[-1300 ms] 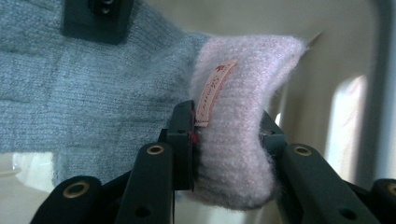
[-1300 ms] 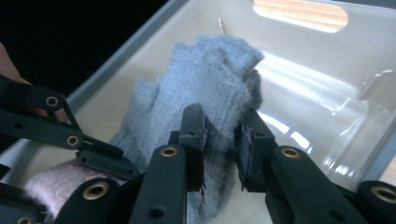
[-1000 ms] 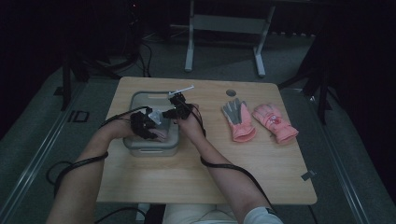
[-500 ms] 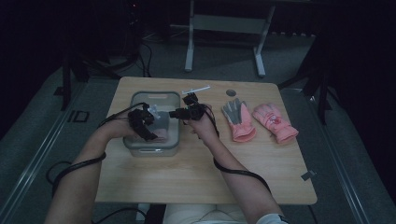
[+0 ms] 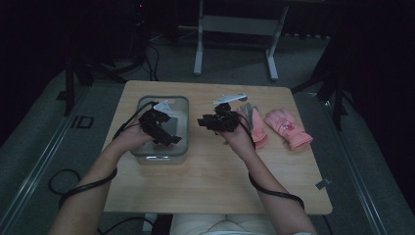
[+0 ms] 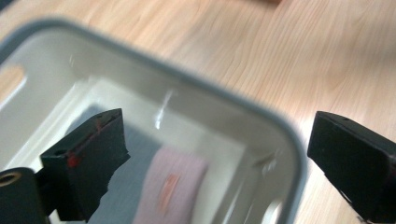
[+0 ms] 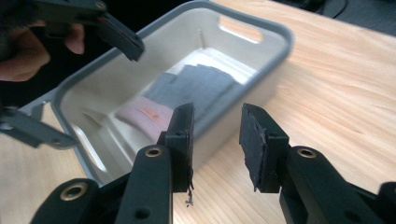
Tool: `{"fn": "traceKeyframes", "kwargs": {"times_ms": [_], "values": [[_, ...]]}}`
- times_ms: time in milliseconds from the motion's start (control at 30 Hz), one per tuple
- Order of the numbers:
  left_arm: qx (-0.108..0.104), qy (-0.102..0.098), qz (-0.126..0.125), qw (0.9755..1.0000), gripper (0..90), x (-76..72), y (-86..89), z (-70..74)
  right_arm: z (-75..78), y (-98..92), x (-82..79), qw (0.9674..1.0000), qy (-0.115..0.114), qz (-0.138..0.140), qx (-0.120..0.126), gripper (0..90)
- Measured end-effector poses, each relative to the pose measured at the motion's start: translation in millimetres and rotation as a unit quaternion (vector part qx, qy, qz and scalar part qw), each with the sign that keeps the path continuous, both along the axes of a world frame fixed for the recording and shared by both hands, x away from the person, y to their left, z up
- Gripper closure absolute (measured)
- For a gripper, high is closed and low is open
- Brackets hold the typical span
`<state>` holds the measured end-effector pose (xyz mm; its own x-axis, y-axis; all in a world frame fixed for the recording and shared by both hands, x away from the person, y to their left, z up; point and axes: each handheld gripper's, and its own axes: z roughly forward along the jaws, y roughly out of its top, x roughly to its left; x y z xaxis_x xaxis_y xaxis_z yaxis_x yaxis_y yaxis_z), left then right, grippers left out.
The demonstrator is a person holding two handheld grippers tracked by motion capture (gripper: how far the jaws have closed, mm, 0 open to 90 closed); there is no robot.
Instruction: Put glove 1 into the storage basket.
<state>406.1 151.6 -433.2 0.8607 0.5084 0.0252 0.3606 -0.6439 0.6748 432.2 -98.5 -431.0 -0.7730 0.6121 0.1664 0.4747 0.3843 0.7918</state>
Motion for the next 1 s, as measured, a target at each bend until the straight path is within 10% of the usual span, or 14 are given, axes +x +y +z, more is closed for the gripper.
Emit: {"fn": "traceKeyframes", "kwargs": {"times_ms": [500,1000], "values": [[-0.066,-0.045,0.002,0.9968,0.2,-44.4,-76.8,4.3,-23.2,-99.8,-6.8,0.9989,-0.02,-0.03,-0.029,62.0],[-0.044,-0.013,0.002,0.9989,0.3,-86.0,-120.6,-48.0,-30.1,-149.7,-4.8,0.9967,-0.034,-0.061,-0.042,65.4]]}}
